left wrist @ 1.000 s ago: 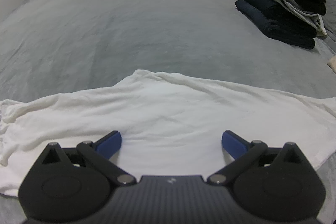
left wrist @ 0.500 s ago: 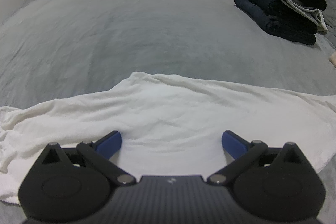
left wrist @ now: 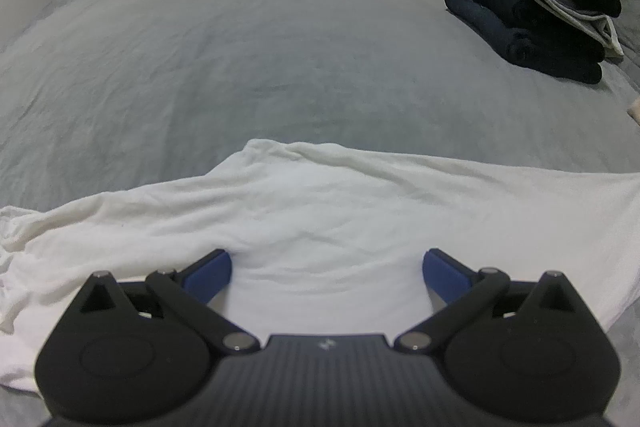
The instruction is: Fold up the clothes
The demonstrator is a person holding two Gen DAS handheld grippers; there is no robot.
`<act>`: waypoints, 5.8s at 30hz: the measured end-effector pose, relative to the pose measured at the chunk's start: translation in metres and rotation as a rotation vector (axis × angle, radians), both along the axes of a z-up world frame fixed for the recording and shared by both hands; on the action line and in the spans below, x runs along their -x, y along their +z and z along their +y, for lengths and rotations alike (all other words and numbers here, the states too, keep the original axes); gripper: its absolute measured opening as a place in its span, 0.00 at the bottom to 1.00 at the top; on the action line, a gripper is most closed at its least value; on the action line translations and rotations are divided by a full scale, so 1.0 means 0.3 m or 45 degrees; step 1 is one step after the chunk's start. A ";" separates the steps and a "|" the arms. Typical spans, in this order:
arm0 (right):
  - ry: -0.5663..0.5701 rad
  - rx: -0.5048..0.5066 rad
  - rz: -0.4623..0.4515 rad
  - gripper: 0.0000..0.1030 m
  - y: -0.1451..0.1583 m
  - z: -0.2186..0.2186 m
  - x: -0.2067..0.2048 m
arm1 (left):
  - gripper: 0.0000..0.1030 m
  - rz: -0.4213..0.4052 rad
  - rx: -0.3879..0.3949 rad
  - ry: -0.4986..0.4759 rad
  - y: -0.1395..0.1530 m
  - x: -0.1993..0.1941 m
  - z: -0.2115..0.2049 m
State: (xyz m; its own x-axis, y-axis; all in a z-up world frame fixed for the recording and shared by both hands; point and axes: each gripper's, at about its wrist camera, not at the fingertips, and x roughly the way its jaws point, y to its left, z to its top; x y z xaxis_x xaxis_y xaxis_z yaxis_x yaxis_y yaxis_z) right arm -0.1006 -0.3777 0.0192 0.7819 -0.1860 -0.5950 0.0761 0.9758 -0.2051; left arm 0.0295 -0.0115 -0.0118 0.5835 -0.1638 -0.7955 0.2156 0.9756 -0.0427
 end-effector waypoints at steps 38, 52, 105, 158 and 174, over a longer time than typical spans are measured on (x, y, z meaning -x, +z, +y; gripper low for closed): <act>-0.441 -0.741 0.117 0.02 0.002 -0.260 0.255 | 1.00 -0.016 0.035 -0.061 0.020 0.010 -0.046; -0.376 -0.575 -0.018 0.09 -0.064 -0.174 0.199 | 1.00 -0.016 0.037 -0.060 0.019 0.007 -0.053; 0.496 -0.563 0.067 0.37 0.071 0.303 0.047 | 0.02 0.352 0.694 -0.138 -0.072 -0.056 -0.174; 0.604 -0.555 0.245 0.43 -0.049 0.747 -0.225 | 0.42 0.023 0.093 0.526 0.134 0.048 0.799; 0.606 -0.550 0.234 0.44 -0.040 0.749 -0.219 | 0.38 0.299 0.824 0.718 -0.030 0.185 0.903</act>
